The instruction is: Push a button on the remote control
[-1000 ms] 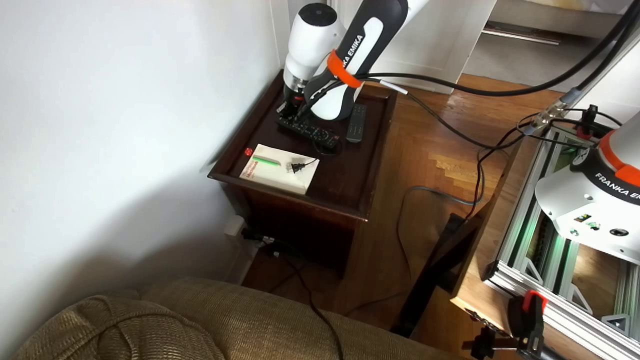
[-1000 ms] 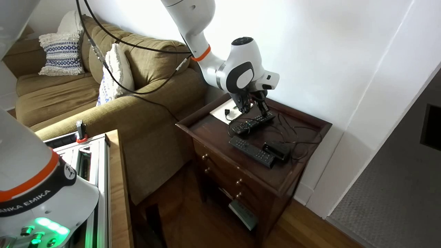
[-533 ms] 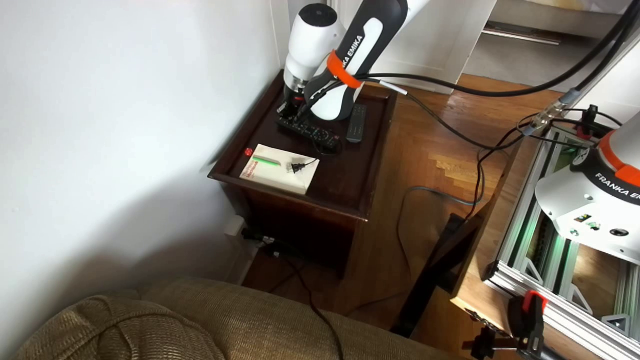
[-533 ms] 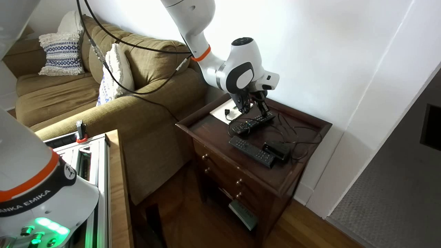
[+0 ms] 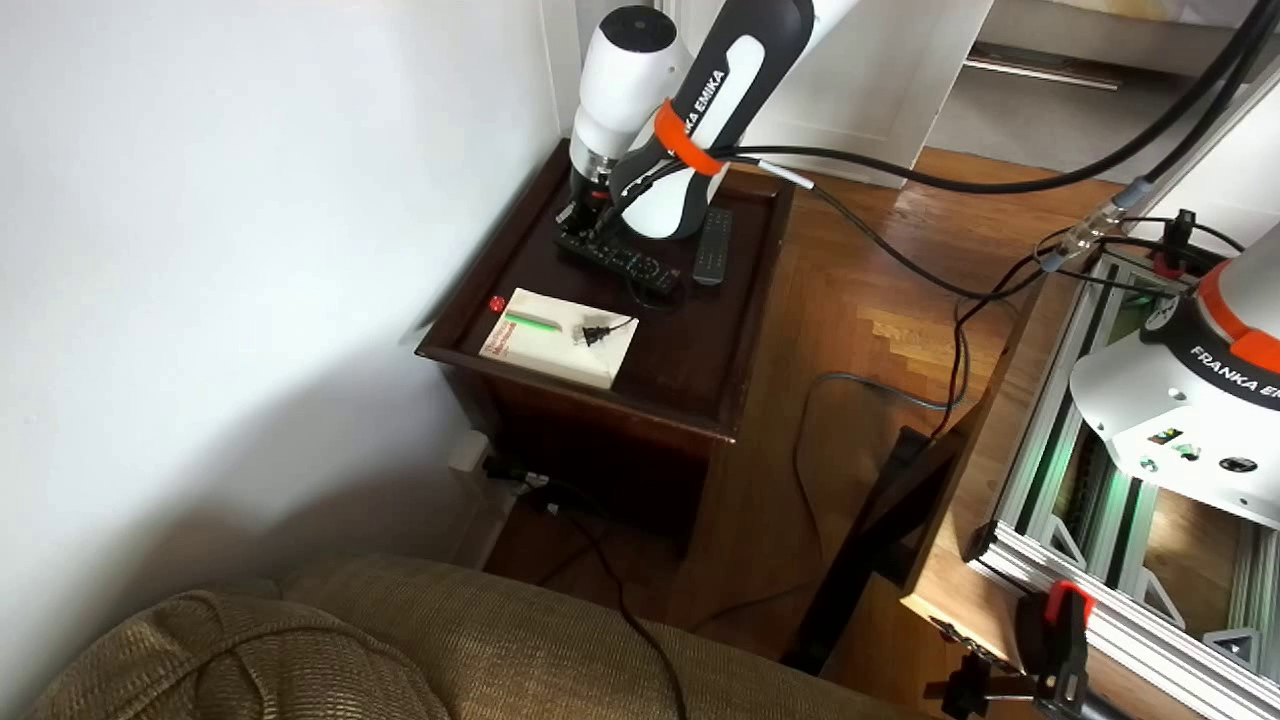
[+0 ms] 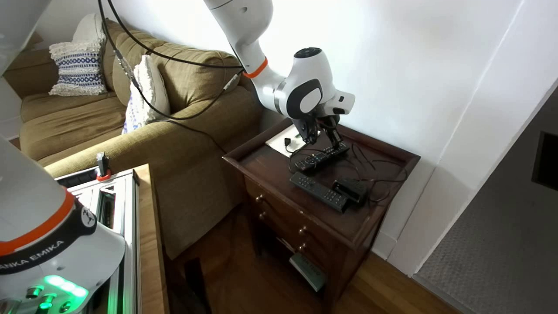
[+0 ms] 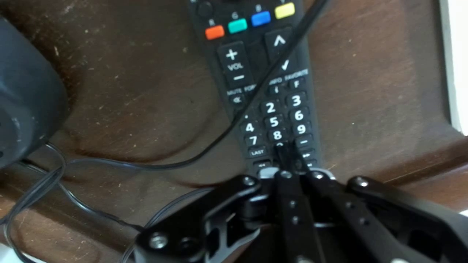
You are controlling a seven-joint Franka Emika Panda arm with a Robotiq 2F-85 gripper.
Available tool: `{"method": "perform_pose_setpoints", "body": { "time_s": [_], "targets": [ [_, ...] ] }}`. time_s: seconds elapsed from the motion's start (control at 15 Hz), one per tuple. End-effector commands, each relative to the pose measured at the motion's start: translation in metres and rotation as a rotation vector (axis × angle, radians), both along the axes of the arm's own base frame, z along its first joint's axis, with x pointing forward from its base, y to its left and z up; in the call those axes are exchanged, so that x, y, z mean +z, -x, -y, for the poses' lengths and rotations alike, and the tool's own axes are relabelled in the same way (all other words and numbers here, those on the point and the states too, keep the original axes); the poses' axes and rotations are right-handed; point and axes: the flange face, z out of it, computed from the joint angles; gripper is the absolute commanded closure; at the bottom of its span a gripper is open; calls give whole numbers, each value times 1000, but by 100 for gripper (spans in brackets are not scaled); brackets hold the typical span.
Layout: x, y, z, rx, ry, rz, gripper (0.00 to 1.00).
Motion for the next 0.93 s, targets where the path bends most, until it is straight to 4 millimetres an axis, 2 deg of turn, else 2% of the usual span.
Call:
{"method": "perform_pose_setpoints", "body": {
  "time_s": [0.0,0.27,0.6,0.67,0.73,0.87],
  "targets": [
    [-6,1,0,-13,-11,-8,100],
    [36,2,-21,-12,-65,12,100],
    [86,8,-22,-2,-34,4,100],
    [93,15,-20,-14,-20,-29,74],
    [100,22,-19,-14,-9,-65,73],
    [114,35,-15,-18,32,-124,60]
  ]
}}
